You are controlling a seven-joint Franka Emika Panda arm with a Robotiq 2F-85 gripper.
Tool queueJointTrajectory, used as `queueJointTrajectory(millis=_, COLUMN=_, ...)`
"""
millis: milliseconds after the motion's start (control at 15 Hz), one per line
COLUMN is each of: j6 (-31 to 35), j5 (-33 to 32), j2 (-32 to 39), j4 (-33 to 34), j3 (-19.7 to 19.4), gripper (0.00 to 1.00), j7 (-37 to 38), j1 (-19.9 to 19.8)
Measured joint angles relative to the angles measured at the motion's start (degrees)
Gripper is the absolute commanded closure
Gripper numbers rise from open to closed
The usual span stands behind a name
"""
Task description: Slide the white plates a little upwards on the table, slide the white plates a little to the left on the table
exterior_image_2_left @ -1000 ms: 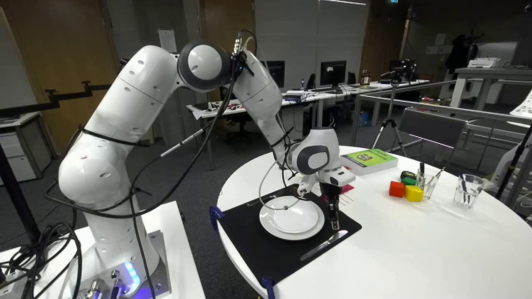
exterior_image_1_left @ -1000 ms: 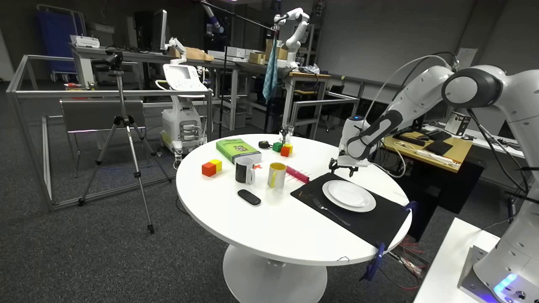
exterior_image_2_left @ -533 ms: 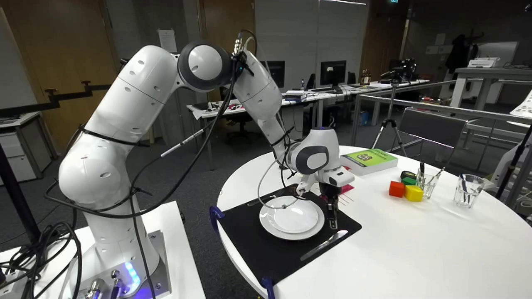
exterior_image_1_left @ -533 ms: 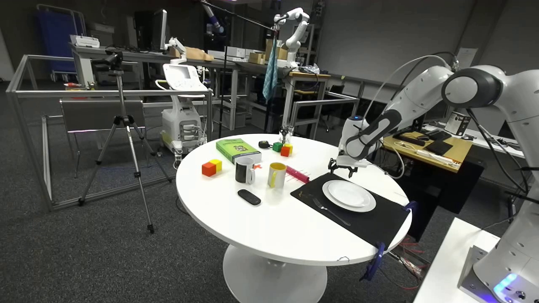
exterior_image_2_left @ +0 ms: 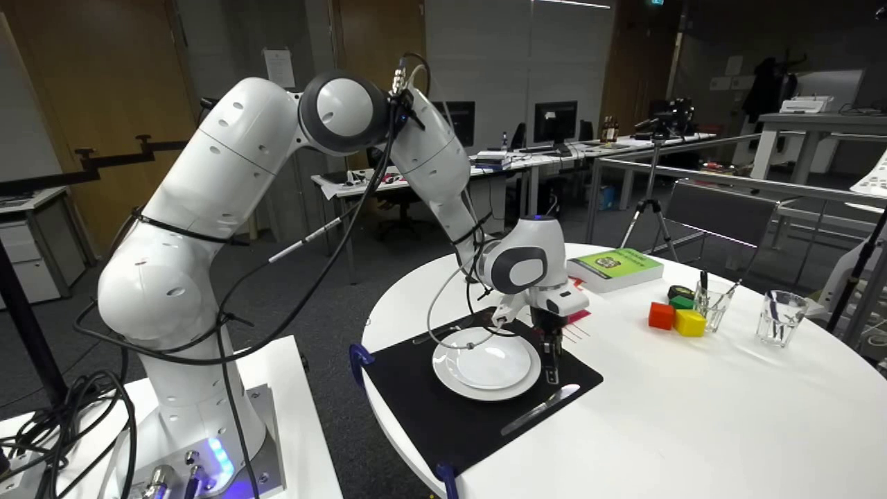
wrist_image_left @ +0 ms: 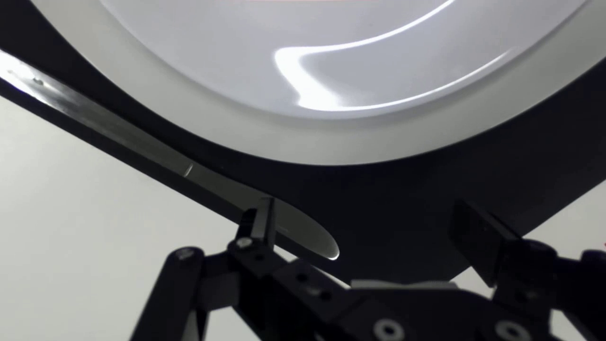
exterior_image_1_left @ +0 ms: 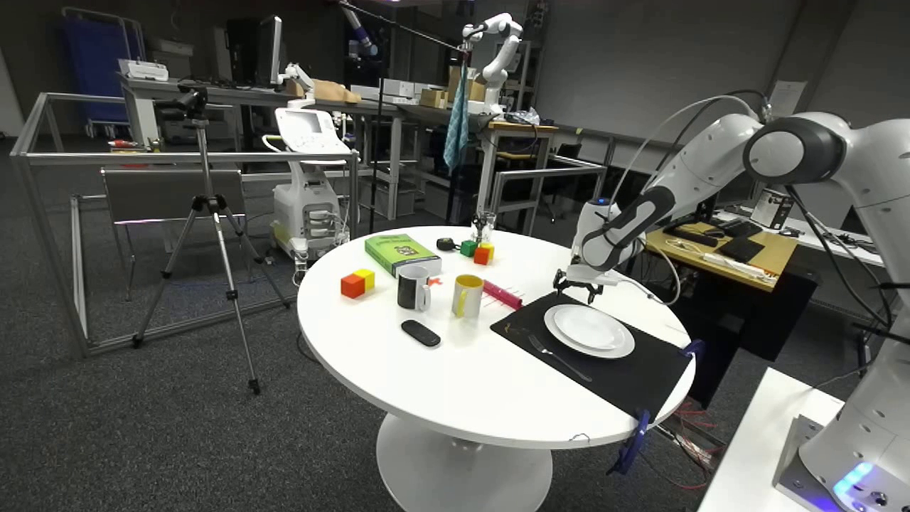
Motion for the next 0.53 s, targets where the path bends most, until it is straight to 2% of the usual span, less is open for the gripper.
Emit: queueJointTrajectory(millis=533, j6=-1.0, j5=0.9, j2=0.5, j4=0.4, j3=0.6, gripper=0.00, j7=0.0, j1=0.0)
